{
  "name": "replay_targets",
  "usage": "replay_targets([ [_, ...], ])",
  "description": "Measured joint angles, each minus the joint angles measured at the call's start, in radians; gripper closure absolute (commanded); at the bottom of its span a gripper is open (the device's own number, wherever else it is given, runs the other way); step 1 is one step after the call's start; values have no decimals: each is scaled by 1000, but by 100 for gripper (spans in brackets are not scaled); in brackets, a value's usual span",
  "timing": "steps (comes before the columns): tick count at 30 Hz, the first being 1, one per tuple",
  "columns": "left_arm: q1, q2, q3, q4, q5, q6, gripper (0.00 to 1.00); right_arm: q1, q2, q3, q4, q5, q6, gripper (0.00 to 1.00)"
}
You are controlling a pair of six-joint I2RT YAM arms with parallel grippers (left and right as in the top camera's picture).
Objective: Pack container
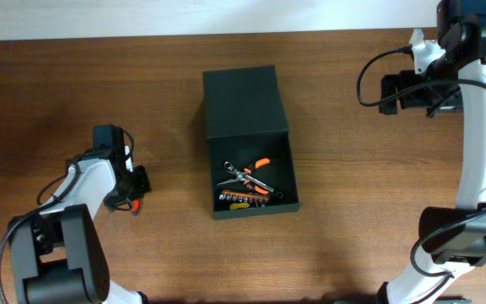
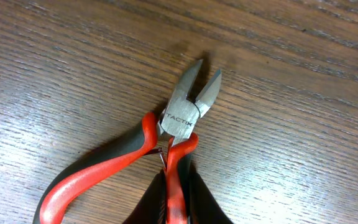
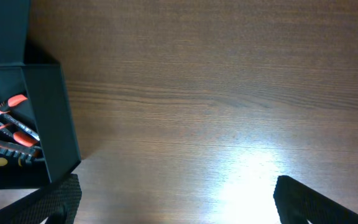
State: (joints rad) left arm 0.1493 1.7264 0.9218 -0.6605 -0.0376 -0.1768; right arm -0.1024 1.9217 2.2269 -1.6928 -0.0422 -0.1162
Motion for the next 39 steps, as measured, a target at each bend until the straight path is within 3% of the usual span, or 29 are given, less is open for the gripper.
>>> replay_targets([
  [13,-5,0,7,-8,-3,4,98,0,0,0,0,0,0,1],
  [17,-45,11,71,-139,-3,39,98,0,0,0,0,0,0,1],
  [21,-139,-8,269,-278,6,95,98,0,0,0,0,0,0,1],
  [26,-307,-73,607,-369,122,275,98,0,0,0,1,0,0,1],
  [29,-440,-104,685,-403,177,446,98,0,0,0,0,0,0,1],
  [33,-612,-88,684,-435,207,647,98,0,0,0,0,0,0,1],
  [39,-729,5,684,-448,221,765,98,0,0,0,0,-2,0,1],
])
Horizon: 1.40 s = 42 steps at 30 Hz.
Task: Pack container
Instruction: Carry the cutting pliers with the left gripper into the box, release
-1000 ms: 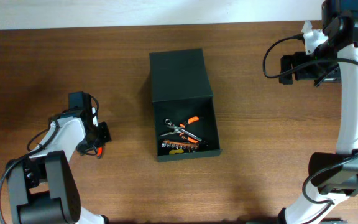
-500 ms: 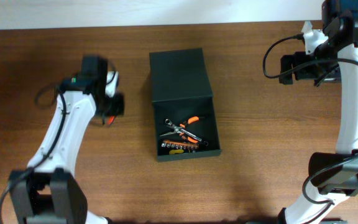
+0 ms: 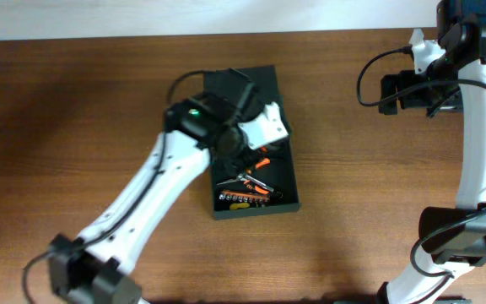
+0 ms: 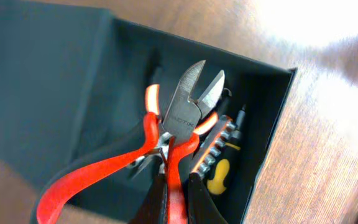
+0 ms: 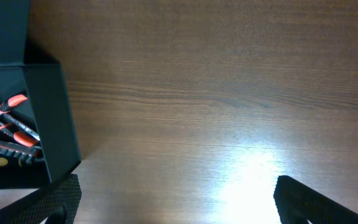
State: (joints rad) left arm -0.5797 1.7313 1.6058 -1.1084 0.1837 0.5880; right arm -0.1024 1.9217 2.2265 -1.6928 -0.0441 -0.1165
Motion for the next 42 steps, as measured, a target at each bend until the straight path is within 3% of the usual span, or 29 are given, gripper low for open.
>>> replay_targets([
  [12,-10,324,-3,-29,0,37,96,0,0,0,0,-37,0,0],
  [13,-10,330,-5,-32,0,37,85,0,0,0,0,-37,0,2],
  [15,-10,330,-5,-36,0,40,43,0,0,0,0,-38,1,8],
  [18,-10,330,-5,-45,0,41,20,0,0,0,1,-44,1,13],
  [19,-10,330,-5,-51,0,40,18,0,0,0,1,-44,0,13],
  [26,-10,330,40,-163,-40,23,23,0,0,0,2,-44,0,14],
  [27,-10,330,73,-190,-61,9,26,0,0,0,3,-45,0,24],
  [30,-8,331,212,-267,-114,-42,47,0,0,0,14,-57,-3,68],
  [32,-3,330,315,-304,-132,-69,48,0,0,0,24,-87,-3,91],
  [33,2,330,363,-315,-138,-85,48,0,0,0,30,-105,-3,96],
  [34,12,330,412,-326,-142,-109,53,0,0,-1,40,-125,-5,96],
  [37,64,330,517,-328,-150,-188,89,0,2,-1,60,-179,1,96],
  [39,121,330,551,-311,-148,-243,98,0,9,-1,67,-211,0,96],
  [42,230,330,556,-293,-108,-301,98,0,48,-1,70,-271,0,96],
])
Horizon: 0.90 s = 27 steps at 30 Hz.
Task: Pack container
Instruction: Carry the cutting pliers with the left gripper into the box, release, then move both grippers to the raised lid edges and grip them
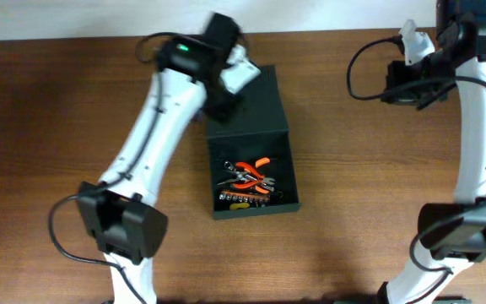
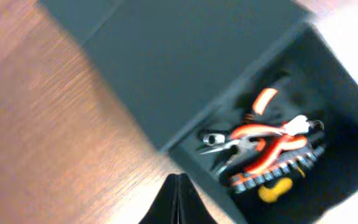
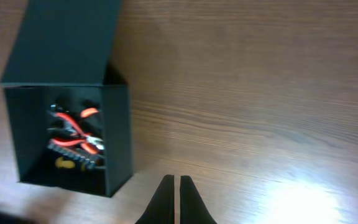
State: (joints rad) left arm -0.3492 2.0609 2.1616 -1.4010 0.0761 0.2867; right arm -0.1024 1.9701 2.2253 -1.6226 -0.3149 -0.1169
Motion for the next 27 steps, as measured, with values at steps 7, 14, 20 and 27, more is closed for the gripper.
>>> replay_targets([
  [7,213,1,-11,87,212,-64,98,0,198,-1,8,-169,-41,96],
  [14,316,104,-11,129,420,-98,98,29,406,-3,31,-246,-80,96],
  [20,331,311,-15,140,547,-106,98,103,530,-6,94,-275,-97,96],
  [27,330,443,-24,161,647,-111,98,139,558,-8,167,-297,-91,96],
])
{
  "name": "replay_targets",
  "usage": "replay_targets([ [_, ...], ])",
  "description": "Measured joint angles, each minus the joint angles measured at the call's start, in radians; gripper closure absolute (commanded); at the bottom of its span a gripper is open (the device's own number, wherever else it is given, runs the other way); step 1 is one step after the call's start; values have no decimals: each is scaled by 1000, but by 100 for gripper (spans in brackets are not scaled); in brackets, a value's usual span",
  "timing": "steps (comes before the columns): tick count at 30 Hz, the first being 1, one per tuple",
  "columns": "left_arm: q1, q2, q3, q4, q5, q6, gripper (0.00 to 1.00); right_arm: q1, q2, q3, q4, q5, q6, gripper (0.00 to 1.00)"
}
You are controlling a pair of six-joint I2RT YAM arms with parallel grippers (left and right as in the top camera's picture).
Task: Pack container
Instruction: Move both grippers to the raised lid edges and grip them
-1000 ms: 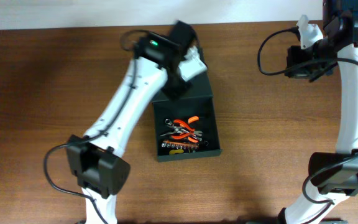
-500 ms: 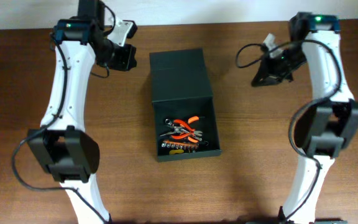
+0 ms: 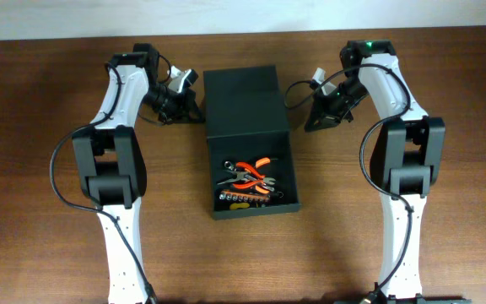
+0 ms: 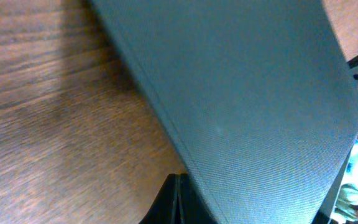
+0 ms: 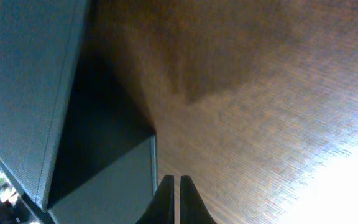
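Observation:
The black box (image 3: 292, 173) stands open mid-table, its lid (image 3: 245, 100) folded flat behind it. Inside lie the red-handled cutters (image 3: 247, 169) with other pliers and a strip of bits (image 3: 241, 197). My left gripper (image 3: 195, 111) is shut and empty, low at the lid's left edge. In the left wrist view its closed fingertips (image 4: 174, 188) sit right against the lid (image 4: 241, 93). My right gripper (image 3: 308, 124) is shut and empty at the lid's right edge. The right wrist view has its fingertips (image 5: 166, 193) beside the box's corner (image 5: 104, 180).
Bare brown wooden table (image 3: 57, 186) surrounds the box on all sides. The two arms' bases stand at the near edge, their links running up the left and right of the box. A cable (image 3: 298, 84) loops off the right wrist.
My left gripper was above the lid's back left corner and is now low at the lid's left edge. The right gripper has come from the far right to the lid's right edge.
My left gripper was shut on the red-handled cutters on the table at the left, the right one open far right. Then the cutters hung over the open box. Then they lay inside, both grippers shut and empty. Now both grippers flank the lid.

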State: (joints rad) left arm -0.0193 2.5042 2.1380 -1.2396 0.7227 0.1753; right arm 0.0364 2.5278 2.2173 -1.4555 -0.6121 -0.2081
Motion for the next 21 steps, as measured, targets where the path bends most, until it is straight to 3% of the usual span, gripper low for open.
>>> replay_targets([
  [14,84,38,0,17,42,-1,98,-14,12,0,54,-8,3,96],
  [21,56,104,0,82,101,-20,98,-6,72,0,95,-73,3,96],
])
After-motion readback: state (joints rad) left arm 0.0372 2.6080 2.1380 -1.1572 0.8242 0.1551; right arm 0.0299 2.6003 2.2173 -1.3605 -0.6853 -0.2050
